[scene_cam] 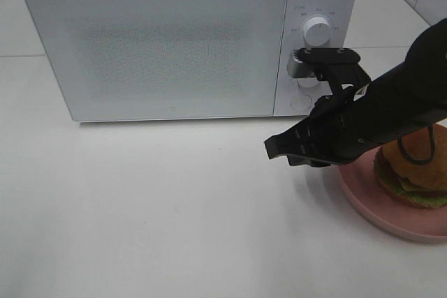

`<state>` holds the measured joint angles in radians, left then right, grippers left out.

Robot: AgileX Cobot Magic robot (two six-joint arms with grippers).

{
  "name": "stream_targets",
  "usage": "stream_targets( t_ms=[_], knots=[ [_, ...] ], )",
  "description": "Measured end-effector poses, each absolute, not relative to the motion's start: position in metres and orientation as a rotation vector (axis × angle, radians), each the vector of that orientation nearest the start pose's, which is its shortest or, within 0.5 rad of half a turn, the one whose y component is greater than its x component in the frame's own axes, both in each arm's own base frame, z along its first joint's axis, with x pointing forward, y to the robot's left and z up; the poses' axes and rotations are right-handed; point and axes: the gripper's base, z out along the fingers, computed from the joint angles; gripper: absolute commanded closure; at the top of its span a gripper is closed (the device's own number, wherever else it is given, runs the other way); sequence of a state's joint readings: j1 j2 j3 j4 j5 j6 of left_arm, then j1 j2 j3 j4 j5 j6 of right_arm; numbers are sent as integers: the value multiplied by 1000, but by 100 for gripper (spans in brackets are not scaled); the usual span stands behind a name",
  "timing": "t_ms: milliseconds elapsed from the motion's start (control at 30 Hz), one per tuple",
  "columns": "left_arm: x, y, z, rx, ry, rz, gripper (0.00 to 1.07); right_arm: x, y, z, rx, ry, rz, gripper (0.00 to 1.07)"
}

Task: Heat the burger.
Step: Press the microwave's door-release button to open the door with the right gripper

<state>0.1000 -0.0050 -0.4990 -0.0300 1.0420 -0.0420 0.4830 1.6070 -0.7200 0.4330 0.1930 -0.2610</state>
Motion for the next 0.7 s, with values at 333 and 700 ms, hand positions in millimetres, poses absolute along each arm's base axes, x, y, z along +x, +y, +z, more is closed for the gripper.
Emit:
stream_targets(
  t_ms=[333, 700],
  knots=[
    [-5, -3, 279, -142, 2016, 1, 9, 272, 143, 153, -278, 2438, 323, 106],
    [-5, -3, 279, -142, 2016, 1, 9, 288, 142, 141, 280, 2351, 476, 106]
  ],
)
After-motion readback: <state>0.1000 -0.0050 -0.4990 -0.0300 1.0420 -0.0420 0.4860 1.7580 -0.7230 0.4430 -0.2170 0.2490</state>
